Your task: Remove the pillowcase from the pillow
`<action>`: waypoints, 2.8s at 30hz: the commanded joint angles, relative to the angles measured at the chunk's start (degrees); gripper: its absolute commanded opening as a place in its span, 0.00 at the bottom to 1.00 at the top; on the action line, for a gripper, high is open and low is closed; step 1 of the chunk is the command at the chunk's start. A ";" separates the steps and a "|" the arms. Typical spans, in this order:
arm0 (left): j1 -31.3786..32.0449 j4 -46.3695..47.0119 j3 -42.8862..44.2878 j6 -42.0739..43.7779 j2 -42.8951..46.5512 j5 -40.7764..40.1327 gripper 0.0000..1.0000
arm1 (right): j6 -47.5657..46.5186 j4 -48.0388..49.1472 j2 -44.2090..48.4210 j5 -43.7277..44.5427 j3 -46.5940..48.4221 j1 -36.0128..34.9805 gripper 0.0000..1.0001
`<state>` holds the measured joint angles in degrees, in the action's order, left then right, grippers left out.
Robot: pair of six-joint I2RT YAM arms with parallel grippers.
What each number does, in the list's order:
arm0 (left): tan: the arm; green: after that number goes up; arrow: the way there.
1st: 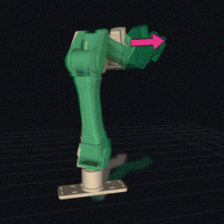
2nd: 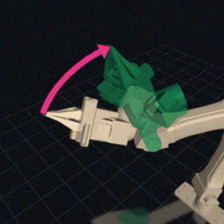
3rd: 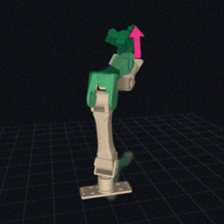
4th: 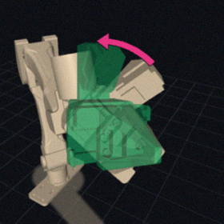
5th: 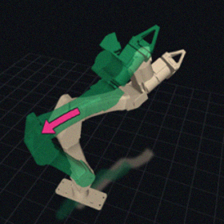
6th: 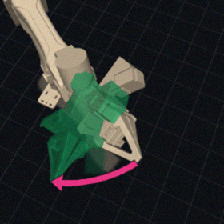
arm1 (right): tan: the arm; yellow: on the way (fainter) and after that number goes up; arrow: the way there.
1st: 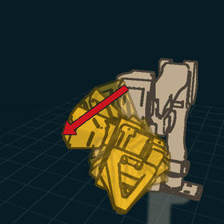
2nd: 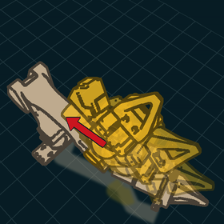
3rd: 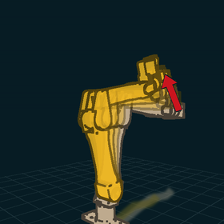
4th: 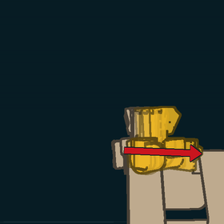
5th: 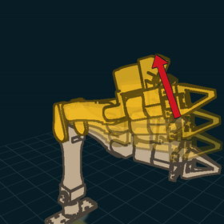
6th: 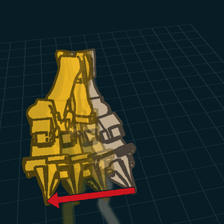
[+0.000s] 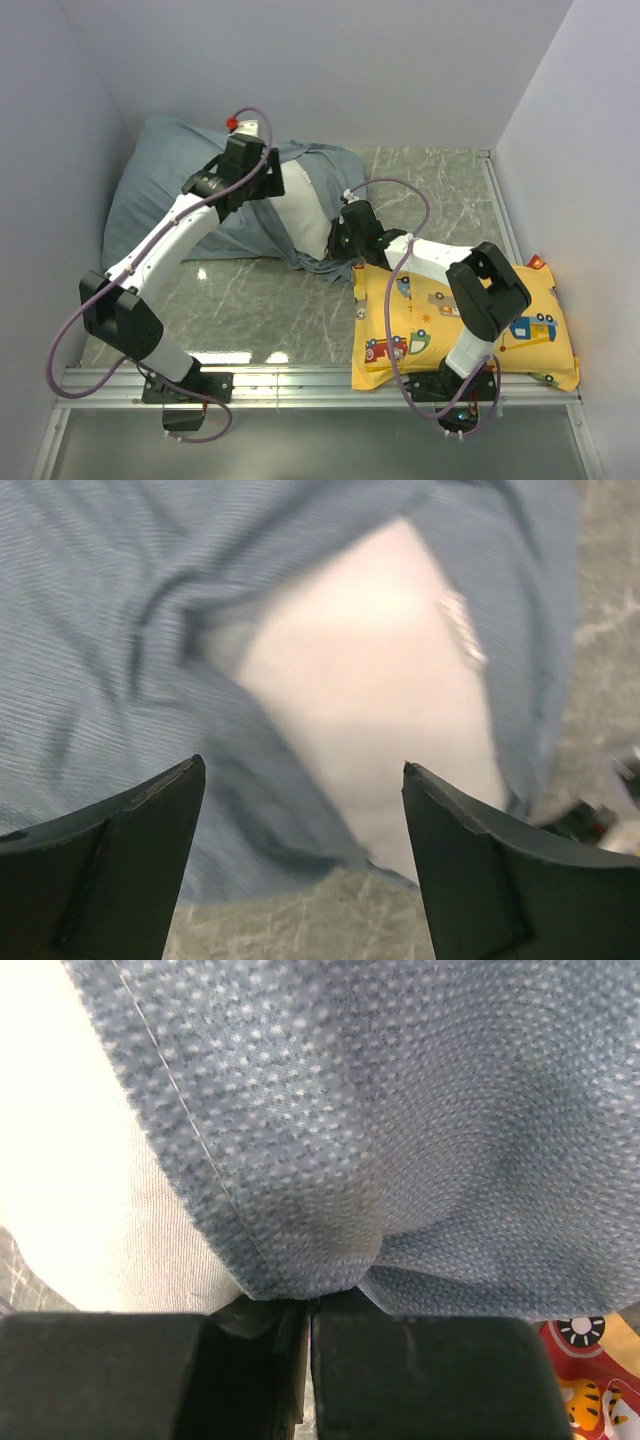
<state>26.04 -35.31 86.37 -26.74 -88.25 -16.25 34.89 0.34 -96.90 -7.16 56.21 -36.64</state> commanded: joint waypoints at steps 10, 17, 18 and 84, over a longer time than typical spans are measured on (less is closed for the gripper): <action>13.59 2.52 -0.05 -0.67 -2.80 -3.44 0.91 | 1.49 3.97 2.59 0.21 0.40 0.08 0.00; 13.86 7.62 -2.61 -2.52 -10.96 -4.05 0.99 | 2.37 4.58 3.03 0.39 -0.39 0.17 0.00; 13.77 7.89 -2.61 -2.79 -11.85 -4.49 0.99 | 2.55 4.67 3.30 0.39 -0.57 0.34 0.00; 13.68 25.71 -7.27 -12.63 28.49 -1.23 0.00 | 14.50 19.25 -20.87 -37.58 31.61 14.76 0.25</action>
<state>39.40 -28.71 75.77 -35.35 -62.26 -17.02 40.71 3.97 -117.75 -30.98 90.28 -20.80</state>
